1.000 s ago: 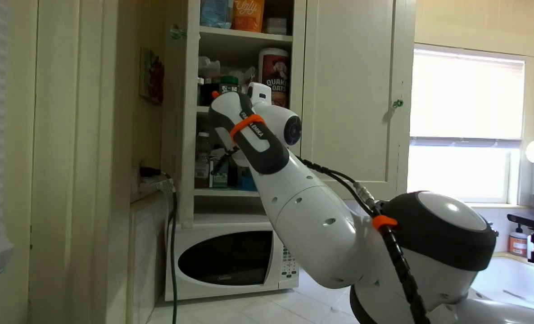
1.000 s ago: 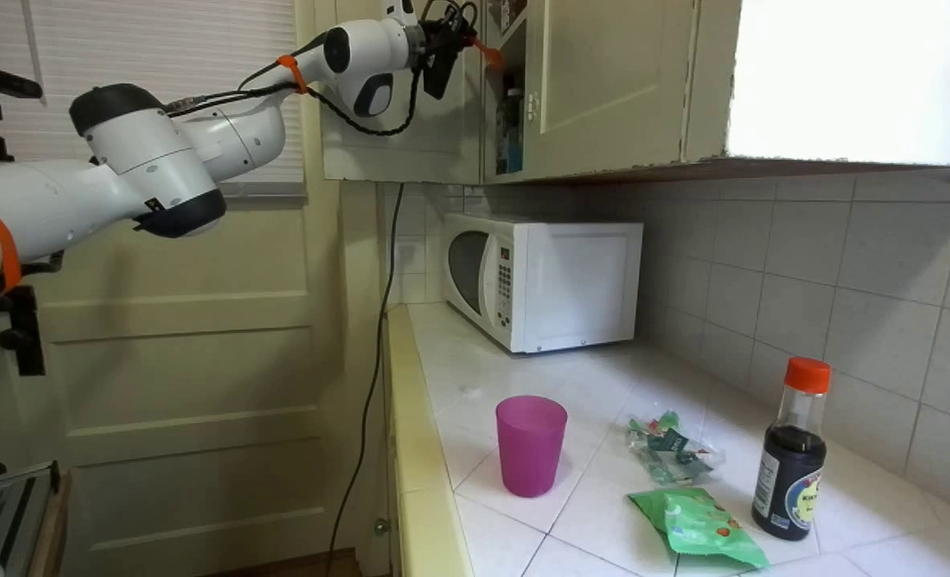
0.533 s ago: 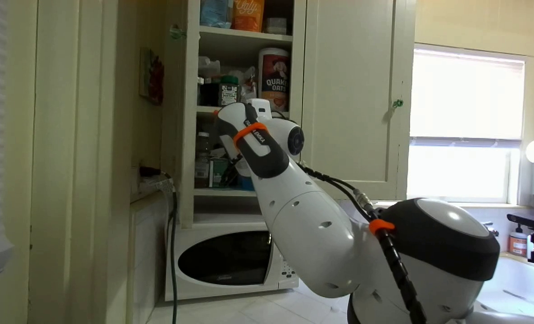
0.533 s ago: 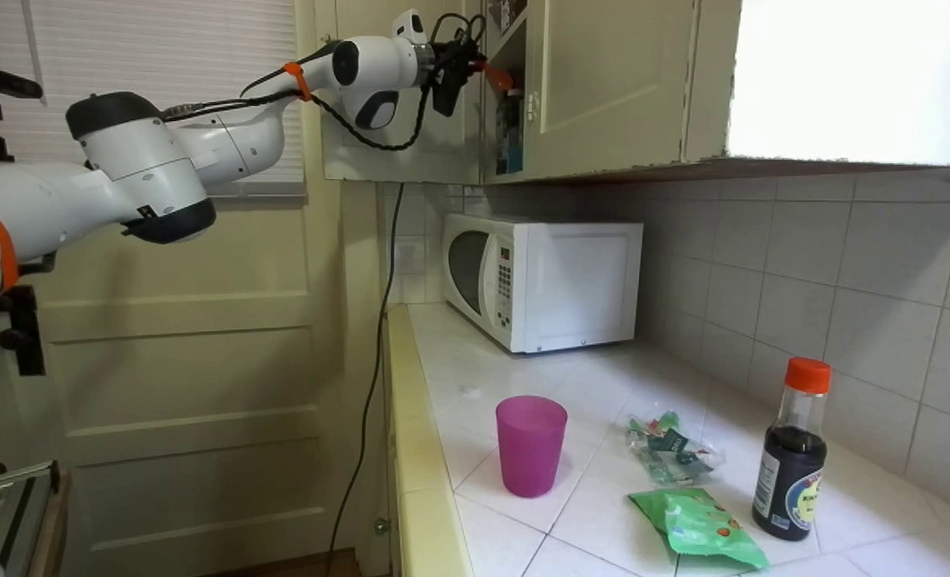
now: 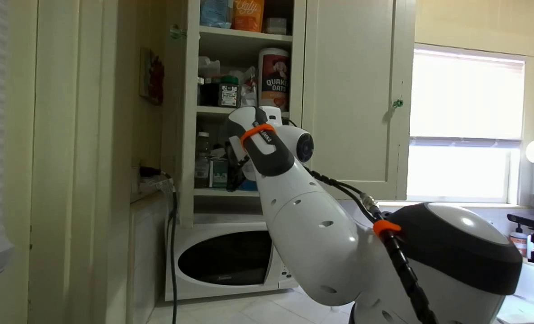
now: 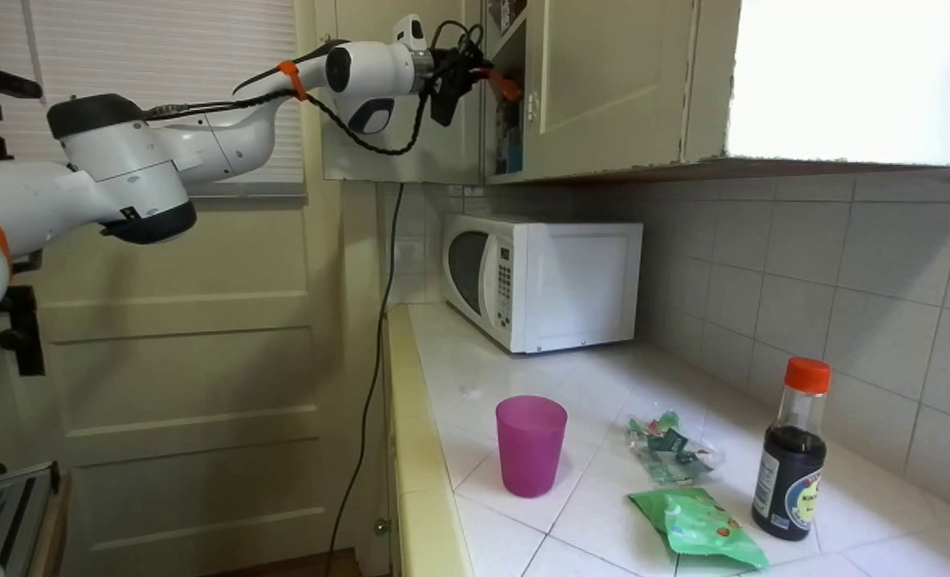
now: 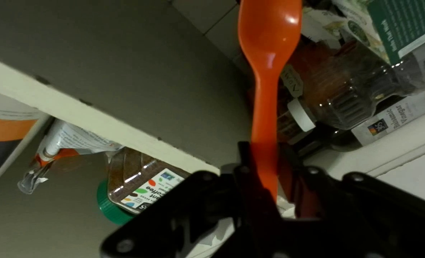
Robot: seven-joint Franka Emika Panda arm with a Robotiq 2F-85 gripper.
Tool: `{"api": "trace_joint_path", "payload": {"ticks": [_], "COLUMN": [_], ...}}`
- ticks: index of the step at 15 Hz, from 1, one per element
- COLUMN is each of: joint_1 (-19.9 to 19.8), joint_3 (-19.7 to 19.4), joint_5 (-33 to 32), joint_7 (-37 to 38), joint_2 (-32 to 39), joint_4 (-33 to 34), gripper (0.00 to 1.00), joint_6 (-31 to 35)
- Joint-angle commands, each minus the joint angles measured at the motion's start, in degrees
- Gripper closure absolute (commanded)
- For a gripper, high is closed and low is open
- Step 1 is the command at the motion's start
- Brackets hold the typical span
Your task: Move the orange spoon to the cup behind the bowl in the cabinet
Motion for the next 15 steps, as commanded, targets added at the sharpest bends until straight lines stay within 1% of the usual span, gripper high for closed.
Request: {"api": "trace_joint_path", "payload": {"ticks": [1,2,3,4,5,6,7,8,11,13,15], "joint_1": [2.8,3.0,3.8,1.8,2.0,2.0,1.6,0.2,-2.7,-4.0,-5.1], "joint_3": [0.3,-0.1,-0.9,-0.5,-0.6,-0.5,-1.2,-1.6,-2.9,-3.2,-2.6], "joint_5": [0.2,0.2,0.2,0.0,0.0,0.0,0.3,0.3,0.3,0.3,0.3], "joint_7": [-1.4,-2.4,-4.1,-0.8,-1.0,-0.9,-2.0,-3.0,-5.0,-5.4,-6.1], "joint_2": [1.7,1.7,1.0,0.7,0.7,0.7,0.4,1.0,1.5,1.8,2.1], "joint_4": [-3.3,-4.0,-6.4,-2.4,-2.8,-2.8,-1.9,0.9,6.1,8.2,9.8], "gripper": [0.94,0.94,0.94,0.94,0.78,0.78,0.94,0.94,0.94,0.94,0.94], "joint_6": [-2.7,-3.9,-6.5,-2.5,-3.0,-3.0,-2.1,-0.7,0.9,0.9,-0.1]}}
